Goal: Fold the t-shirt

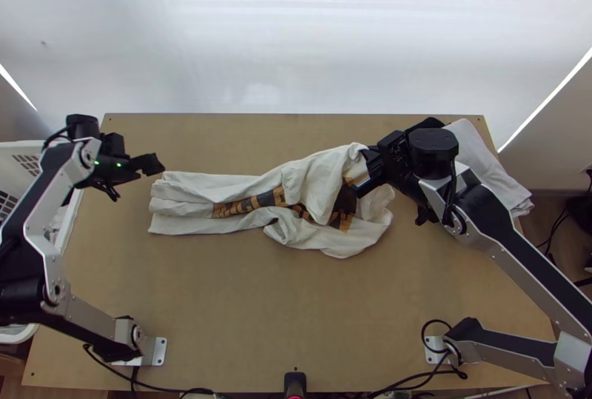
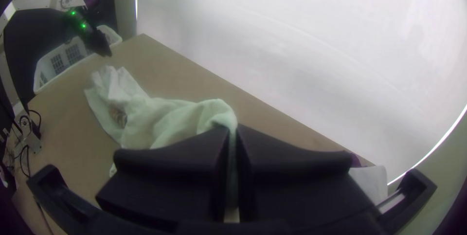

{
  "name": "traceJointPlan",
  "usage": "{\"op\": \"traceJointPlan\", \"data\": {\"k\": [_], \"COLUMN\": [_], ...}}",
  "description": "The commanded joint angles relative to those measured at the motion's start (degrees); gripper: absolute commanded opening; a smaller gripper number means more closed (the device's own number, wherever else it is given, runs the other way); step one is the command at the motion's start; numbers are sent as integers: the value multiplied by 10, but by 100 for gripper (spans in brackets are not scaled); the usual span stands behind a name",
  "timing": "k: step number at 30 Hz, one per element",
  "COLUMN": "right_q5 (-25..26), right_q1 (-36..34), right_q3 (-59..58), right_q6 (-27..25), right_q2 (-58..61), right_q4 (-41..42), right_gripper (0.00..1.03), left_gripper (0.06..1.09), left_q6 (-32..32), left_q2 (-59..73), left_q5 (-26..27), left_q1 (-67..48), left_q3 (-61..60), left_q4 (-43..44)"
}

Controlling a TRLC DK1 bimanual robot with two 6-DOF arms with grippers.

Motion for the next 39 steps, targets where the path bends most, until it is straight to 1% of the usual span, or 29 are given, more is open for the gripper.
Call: {"op": "traceJointPlan", "data": {"k": [1,7,10,15,32,33,34,37,38,39], "right_q5": [0,0,0,0,0,0,0,0,0,0], "right_q1": [2,2,2,1,2,2,2,2,2,2], "right_q3": [-3,3,2,1,6,6,6,7,7,8], "right_q6": [-1,-3,-4,-5,-12,-12,-12,-12,-13,-13], "right_q2": [0,4,6,7,15,16,15,15,13,12], "right_q4": [1,5,7,11,20,20,20,20,20,20], "right_gripper": [3,3,3,3,3,3,3,3,3,3], "left_gripper": [104,103,103,103,103,101,95,66,63,64], "left_q6": [-62,-64,-55,-61,-62,-62,-62,-63,-62,-56], "left_q2": [56,60,68,80,69,69,70,74,76,75], "left_q5": [90,92,101,101,102,102,102,102,102,102], "left_q1": [45,39,29,29,9,8,8,9,9,10], "left_q3": [66,68,73,73,45,44,43,39,38,34], "left_q4": [-72,-80,-107,-123,-128,-128,-128,-122,-122,-119]}}
